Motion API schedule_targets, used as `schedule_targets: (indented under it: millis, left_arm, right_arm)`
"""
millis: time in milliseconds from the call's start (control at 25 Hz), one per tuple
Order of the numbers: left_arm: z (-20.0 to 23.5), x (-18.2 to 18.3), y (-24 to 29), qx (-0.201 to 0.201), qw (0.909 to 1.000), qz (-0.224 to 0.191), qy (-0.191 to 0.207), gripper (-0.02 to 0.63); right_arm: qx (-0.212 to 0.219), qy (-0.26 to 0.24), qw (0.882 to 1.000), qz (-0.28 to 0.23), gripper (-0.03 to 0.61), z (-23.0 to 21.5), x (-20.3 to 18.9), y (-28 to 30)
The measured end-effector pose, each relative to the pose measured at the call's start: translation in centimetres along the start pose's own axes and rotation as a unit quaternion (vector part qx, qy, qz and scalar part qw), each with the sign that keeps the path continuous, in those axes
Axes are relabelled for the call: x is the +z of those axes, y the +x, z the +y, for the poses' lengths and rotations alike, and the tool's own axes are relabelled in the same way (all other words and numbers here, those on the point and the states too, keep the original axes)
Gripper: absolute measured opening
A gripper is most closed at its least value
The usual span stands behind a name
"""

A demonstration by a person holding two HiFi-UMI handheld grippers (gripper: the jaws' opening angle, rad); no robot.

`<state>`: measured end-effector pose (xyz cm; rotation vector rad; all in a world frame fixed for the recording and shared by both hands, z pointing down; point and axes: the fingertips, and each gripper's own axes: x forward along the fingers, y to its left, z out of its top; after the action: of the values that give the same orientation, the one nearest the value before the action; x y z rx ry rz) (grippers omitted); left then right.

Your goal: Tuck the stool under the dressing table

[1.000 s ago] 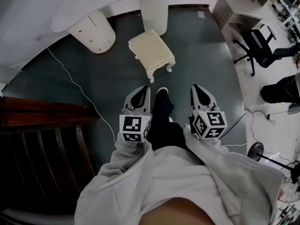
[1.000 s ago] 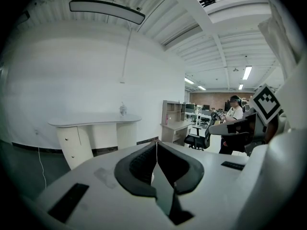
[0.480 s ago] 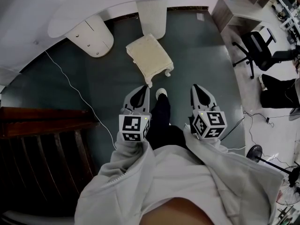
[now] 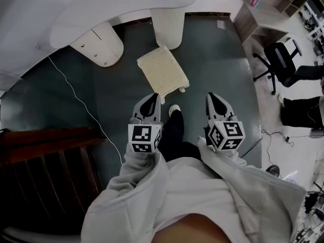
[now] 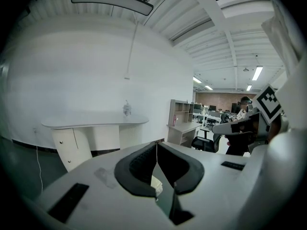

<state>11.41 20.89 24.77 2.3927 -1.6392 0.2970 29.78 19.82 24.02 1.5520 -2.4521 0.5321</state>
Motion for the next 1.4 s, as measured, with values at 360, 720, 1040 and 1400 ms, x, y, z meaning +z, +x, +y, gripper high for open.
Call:
schedule_targets:
  millis: [360,720,1040,1400]
  left_arm:
    - [3.6,3.4,7.0,0.005,0.9999,-0.006,-0.009,0.018]
    - [7.4,4.5,10.9,0.038,0.9989,-0.004,-0.028,0.018]
    - [9.5,5.0,12.8,0.056,0.998,-0.01,-0.03,0.018]
    - [11.0,4.8,12.8,0.085,0.9955,-0.017,-0.04,0.018]
  right_arm:
    - [0.0,-0.014,1.0,0.01,0.049,-2.7,4.3,6.7]
    - [0.034,-0.033,0.999,0.021,0.049,-2.8,6.9,13.2]
    - [0.051,-0.042,0.998,0.023,0.049,-3.0,7.7,16.4]
    - [0.084,-0.057,0.994,0.032,0.049,-2.0,8.0,18.6]
